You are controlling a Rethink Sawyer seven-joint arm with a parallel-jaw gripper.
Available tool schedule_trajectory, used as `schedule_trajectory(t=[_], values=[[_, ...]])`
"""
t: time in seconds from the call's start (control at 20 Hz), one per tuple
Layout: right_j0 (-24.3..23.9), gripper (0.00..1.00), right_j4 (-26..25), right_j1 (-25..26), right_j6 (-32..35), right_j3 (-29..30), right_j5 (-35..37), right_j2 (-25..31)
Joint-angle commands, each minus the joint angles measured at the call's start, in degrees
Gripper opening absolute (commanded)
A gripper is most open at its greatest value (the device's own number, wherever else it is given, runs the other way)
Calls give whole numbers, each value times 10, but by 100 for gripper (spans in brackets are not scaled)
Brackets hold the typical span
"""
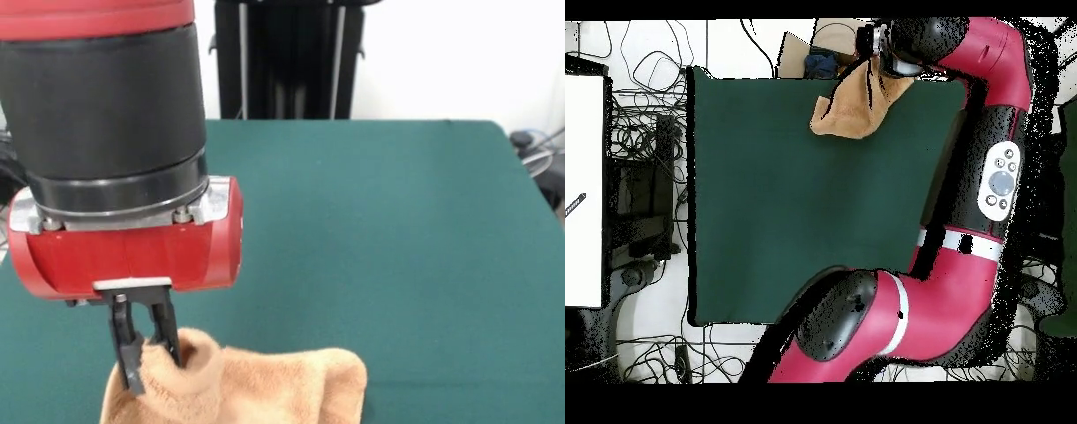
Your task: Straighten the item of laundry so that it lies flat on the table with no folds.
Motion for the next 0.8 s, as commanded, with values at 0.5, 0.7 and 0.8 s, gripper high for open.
schedule_trajectory(t=[0.5,0.7,0.8], values=[[-44,0,-11,-197,3,397,-225,-18],[-42,0,-18,-228,35,433,-244,-31],[-42,0,-20,-241,47,449,-252,-36]])
